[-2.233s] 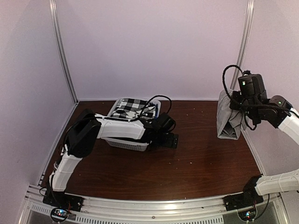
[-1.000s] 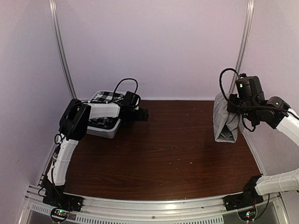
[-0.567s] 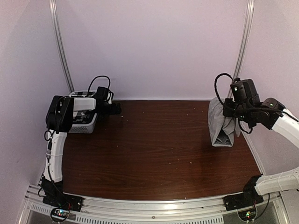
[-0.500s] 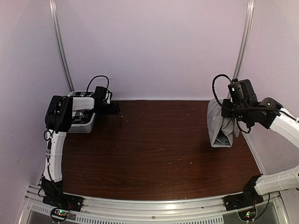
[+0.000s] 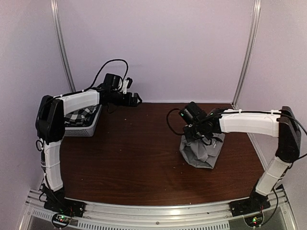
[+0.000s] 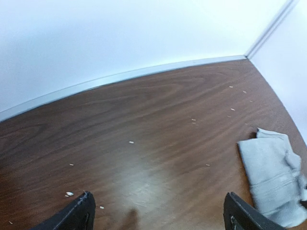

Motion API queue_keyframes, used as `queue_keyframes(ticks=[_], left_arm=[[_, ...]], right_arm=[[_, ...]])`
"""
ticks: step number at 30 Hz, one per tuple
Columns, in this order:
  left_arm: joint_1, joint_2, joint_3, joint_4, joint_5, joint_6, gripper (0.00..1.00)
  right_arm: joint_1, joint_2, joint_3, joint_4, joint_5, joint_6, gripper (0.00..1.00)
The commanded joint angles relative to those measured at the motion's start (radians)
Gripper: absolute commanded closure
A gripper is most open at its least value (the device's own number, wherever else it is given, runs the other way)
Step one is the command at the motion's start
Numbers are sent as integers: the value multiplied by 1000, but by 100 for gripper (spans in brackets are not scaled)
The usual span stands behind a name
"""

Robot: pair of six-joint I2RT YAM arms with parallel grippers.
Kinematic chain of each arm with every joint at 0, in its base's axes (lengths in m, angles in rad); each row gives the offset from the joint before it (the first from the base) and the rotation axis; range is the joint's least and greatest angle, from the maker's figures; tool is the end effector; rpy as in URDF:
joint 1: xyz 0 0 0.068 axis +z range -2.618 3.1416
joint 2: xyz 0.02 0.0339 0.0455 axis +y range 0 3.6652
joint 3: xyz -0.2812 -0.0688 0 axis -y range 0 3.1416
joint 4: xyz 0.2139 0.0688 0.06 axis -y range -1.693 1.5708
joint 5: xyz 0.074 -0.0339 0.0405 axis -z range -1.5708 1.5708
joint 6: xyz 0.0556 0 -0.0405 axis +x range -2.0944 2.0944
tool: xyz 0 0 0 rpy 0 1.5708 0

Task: Fold and stack the long sleeve shirts
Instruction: Place the square-folded shirt at the center of the board, then flatten out the square-folded shirt at the center of the board.

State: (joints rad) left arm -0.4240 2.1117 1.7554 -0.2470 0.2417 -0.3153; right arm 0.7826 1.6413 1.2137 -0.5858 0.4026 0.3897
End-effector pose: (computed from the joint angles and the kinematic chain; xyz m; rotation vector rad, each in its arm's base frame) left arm 0.4426 -0.2144 0.2636 0.2634 2.2205 -0.6763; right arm 0.2462 0.2141 0.2537 -0.3397 2.4434 -0.0289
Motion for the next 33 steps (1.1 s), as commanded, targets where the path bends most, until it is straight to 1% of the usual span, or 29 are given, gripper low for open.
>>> queue_keyframes(ticks=[1,2,3,4,6,9,11,14,20,25,26,28,33], left_arm=[[-54,-122,-144,45,36,-71,5],[-64,-144,-181,53,39,-79,6],[-75,-164,-213,57,39,-82,5],[-86,-185,-241,57,38,-82,5],[-109,-224,-300,67,43,-93,5],[-150,-275,-375,90,54,-113,5],[-187,-299,-407,102,55,-126,5],[-234,-317,-430,107,39,-134,5],[-316,-315,-435,106,24,-148,6],[-365,-308,-427,107,9,-155,6],[-383,-304,-424,106,1,-156,6],[-390,-301,-425,106,1,-162,6],[-395,-301,-431,105,3,-168,6]], right_arm=[[93,109,125,89,-83,5,45],[94,96,112,109,-90,12,34],[89,63,89,133,-90,18,26],[81,30,58,148,-87,24,21],[52,-36,-4,150,-75,49,17],[2,-158,-134,146,-49,106,16],[-34,-240,-229,157,-55,143,17],[-87,-337,-368,180,-95,191,22],[-196,-446,-533,264,-198,232,31],[-291,-456,-599,338,-285,240,39],[-338,-446,-624,384,-340,243,42],[-373,-431,-642,421,-387,246,43],[-423,-394,-673,478,-425,256,44]])
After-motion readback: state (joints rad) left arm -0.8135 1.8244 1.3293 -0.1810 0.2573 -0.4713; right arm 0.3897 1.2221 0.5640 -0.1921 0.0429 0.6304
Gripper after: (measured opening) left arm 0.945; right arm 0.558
